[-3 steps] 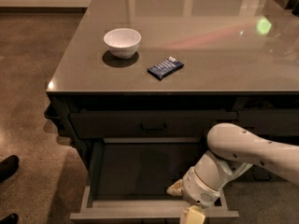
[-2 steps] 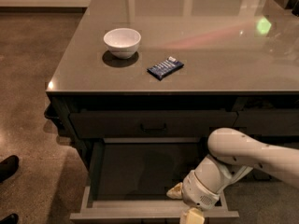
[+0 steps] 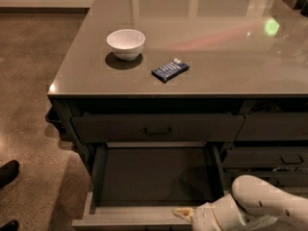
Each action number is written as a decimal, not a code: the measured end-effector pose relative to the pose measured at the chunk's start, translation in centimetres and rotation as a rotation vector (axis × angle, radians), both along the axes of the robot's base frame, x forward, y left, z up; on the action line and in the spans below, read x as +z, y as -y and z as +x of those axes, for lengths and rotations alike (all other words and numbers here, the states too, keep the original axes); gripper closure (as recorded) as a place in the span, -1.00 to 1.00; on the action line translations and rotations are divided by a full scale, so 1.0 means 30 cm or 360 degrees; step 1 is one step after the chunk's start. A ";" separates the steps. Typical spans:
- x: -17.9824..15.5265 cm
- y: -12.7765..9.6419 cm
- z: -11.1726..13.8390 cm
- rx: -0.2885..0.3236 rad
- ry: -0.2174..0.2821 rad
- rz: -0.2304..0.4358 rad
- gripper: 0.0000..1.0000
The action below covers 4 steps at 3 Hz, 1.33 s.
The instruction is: Close middle drawer
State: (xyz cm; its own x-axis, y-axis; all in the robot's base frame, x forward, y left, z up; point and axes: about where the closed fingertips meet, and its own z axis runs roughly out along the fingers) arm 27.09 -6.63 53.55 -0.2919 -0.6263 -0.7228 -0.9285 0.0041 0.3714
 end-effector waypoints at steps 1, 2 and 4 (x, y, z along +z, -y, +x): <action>-0.081 0.006 -0.016 -0.0010 0.0089 0.0106 -1.00; -0.111 -0.004 -0.017 -0.0007 0.0085 0.0126 -1.00; -0.123 0.040 -0.075 -0.0071 0.0220 0.0184 -1.00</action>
Offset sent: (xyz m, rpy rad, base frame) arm -0.0021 -0.0026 -0.0189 0.0490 -0.0470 -0.0122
